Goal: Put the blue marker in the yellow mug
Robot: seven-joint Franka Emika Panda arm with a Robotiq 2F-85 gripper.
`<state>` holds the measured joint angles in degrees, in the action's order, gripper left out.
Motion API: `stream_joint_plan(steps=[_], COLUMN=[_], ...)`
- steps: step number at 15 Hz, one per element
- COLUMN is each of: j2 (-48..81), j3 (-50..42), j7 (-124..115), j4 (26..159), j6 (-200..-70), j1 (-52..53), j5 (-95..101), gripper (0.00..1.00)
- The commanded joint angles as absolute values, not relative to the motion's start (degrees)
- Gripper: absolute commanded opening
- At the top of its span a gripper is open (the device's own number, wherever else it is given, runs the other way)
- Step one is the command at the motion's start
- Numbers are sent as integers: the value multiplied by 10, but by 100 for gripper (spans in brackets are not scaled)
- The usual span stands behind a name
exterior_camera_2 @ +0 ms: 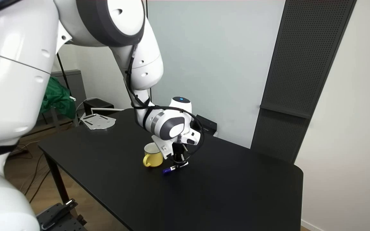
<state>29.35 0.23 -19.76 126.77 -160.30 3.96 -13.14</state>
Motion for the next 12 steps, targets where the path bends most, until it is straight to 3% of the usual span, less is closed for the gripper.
stream_joint_plan(steps=[1,12], j2=[261,194], j3=[-20,-163], j7=[-220,-346], j4=[1275,1257], j6=[-1605,-1670], j1=[65,225], j5=[-116,126], gripper=[4,4])
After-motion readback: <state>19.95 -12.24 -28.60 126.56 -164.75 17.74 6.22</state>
